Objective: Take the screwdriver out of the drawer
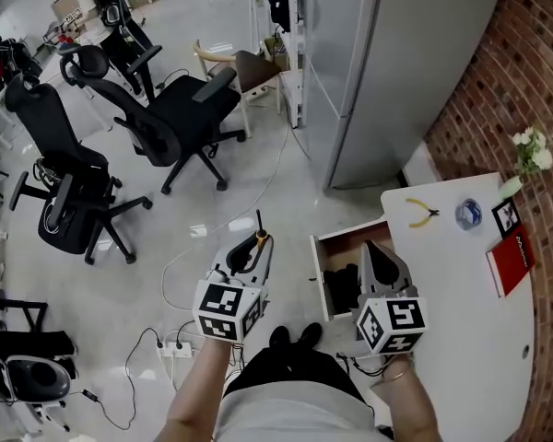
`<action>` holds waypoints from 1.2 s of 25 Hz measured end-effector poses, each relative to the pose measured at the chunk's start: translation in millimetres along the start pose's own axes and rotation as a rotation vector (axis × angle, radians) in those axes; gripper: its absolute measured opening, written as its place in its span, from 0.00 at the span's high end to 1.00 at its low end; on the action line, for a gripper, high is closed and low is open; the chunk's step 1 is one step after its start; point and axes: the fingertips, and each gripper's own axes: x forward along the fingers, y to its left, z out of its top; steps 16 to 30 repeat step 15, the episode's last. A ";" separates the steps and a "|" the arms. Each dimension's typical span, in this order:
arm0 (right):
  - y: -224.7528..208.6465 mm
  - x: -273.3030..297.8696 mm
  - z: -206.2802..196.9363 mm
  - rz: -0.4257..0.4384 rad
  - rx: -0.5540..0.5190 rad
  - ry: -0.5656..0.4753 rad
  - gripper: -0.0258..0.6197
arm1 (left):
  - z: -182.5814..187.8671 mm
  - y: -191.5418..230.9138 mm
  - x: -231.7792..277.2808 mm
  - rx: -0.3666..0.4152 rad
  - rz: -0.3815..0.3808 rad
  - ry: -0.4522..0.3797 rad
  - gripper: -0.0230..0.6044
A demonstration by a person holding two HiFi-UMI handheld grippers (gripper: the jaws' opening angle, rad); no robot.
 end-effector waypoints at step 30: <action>7.7 -9.1 -3.5 0.028 0.006 0.001 0.96 | -3.8 0.4 -17.6 -0.003 0.022 -0.004 0.87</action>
